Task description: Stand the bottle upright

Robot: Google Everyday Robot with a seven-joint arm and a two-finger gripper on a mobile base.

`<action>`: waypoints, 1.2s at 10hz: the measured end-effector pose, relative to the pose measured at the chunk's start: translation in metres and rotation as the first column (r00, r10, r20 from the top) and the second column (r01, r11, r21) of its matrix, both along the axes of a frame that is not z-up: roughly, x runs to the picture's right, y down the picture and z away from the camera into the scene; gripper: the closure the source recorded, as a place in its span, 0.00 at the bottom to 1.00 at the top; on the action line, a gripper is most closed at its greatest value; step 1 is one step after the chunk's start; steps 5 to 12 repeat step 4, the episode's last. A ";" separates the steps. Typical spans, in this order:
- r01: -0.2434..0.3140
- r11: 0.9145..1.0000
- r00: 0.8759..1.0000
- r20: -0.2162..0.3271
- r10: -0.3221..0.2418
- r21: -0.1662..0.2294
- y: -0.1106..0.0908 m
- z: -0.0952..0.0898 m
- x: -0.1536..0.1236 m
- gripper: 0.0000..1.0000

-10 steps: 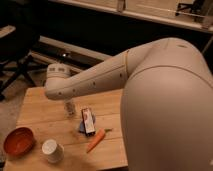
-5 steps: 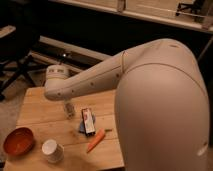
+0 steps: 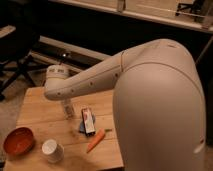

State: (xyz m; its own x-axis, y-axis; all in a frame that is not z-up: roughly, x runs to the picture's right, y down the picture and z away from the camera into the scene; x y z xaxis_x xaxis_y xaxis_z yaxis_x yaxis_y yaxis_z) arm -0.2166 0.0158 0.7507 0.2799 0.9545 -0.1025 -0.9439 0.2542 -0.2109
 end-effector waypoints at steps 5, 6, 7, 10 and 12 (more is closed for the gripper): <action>-0.003 1.000 1.000 0.018 0.003 -0.007 -0.002 -0.022 0.004 0.20; -0.003 1.000 1.000 0.018 0.003 -0.007 -0.002 -0.022 0.004 0.20; -0.003 1.000 1.000 0.018 0.003 -0.007 -0.002 -0.022 0.004 0.20; -0.003 1.000 1.000 0.018 0.003 -0.007 -0.002 -0.022 0.004 0.20; -0.003 1.000 1.000 0.018 0.003 -0.007 -0.002 -0.022 0.004 0.20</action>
